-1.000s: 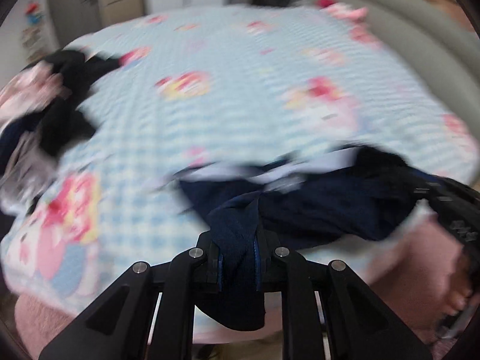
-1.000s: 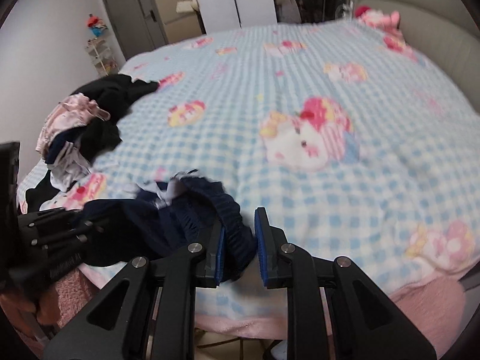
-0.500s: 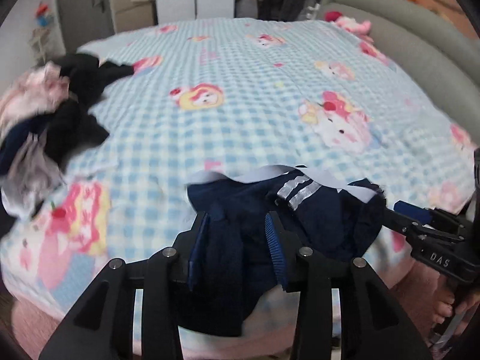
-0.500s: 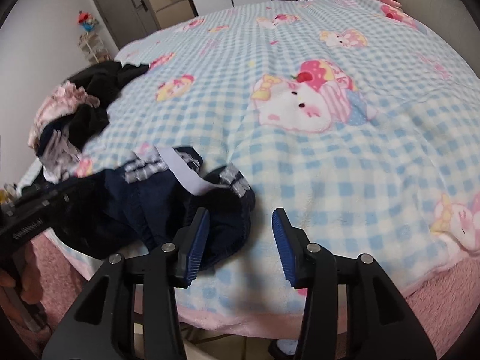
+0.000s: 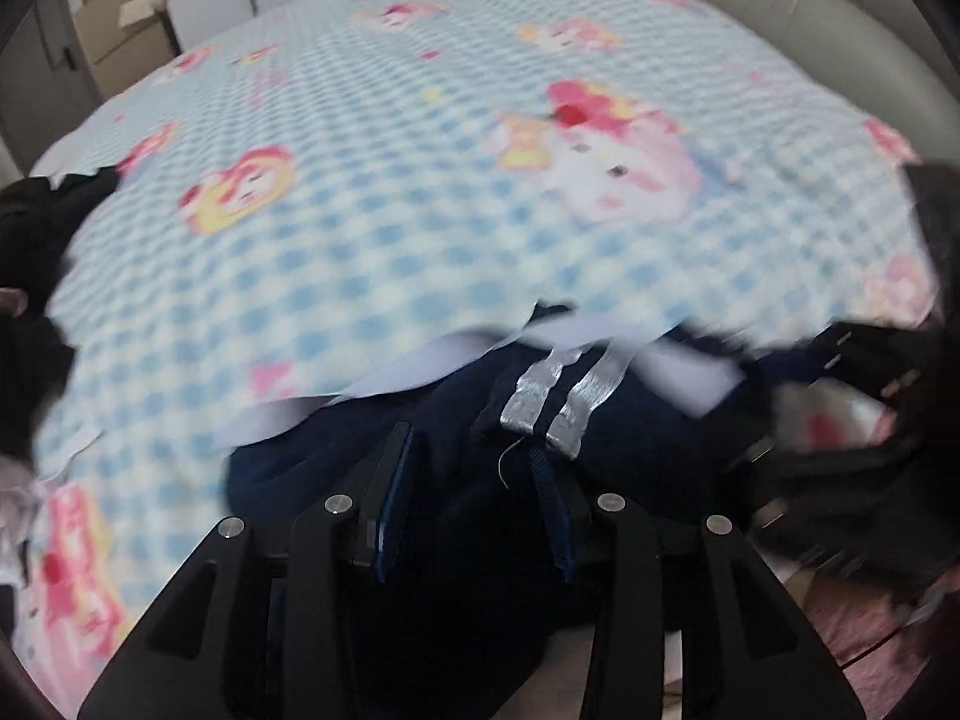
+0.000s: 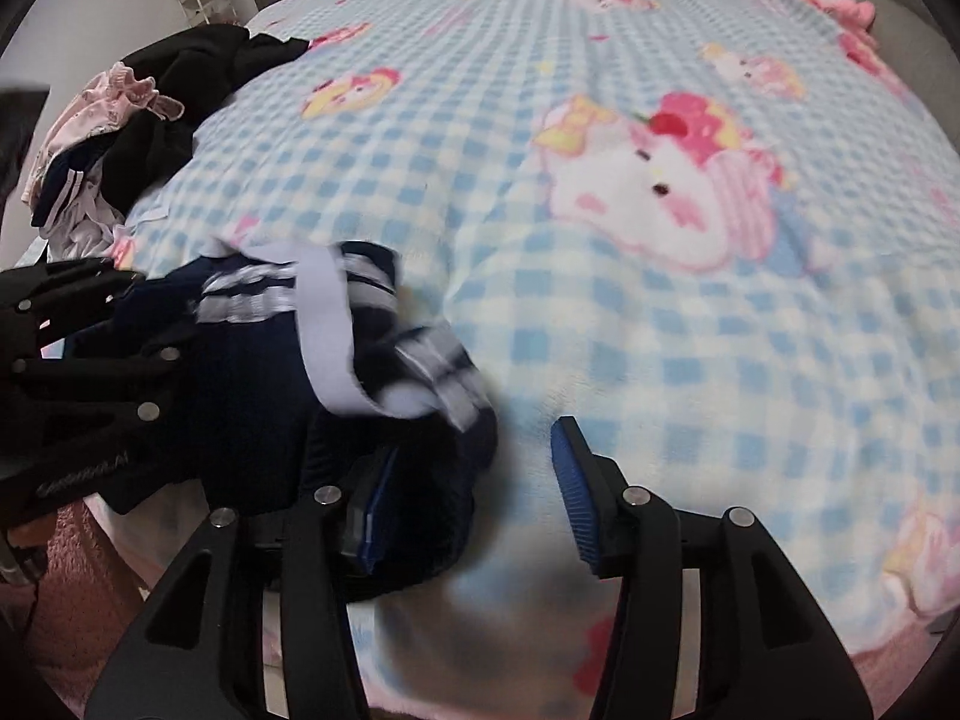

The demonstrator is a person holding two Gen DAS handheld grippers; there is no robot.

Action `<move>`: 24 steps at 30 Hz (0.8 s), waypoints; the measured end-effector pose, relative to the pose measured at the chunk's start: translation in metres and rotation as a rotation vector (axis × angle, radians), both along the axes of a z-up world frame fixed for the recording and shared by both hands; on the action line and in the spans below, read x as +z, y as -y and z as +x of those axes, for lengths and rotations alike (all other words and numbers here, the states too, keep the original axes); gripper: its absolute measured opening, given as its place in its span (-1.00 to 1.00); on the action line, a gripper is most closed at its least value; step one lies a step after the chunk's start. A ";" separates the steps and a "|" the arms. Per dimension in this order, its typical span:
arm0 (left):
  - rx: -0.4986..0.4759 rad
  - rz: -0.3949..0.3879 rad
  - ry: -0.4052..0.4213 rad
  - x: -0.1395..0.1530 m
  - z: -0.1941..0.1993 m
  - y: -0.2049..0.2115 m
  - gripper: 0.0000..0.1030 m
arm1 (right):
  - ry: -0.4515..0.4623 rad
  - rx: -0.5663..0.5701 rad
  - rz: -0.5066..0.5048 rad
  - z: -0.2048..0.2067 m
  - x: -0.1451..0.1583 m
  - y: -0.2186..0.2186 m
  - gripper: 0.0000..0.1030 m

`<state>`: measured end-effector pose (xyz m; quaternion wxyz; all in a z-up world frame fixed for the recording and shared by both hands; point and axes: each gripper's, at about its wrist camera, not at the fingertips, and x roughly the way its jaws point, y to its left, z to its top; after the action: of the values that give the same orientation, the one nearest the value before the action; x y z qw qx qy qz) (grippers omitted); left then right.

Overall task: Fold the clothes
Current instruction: 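Lift the navy shorts with both grippers and shake them out, then lay the navy shorts flat on the blanket with both grippers holding the waistband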

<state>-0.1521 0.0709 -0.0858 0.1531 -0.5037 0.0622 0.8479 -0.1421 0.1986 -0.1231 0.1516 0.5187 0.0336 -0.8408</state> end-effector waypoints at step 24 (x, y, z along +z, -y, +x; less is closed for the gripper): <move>0.314 0.192 -0.473 0.207 0.051 0.121 -0.91 | -0.642 -0.254 -0.243 0.025 0.250 -0.044 -0.81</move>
<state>-0.1012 -0.0500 0.1208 0.0482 -0.2787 -0.0631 0.9571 -0.1172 0.2421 0.1269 0.0882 0.2065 -0.0852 -0.9707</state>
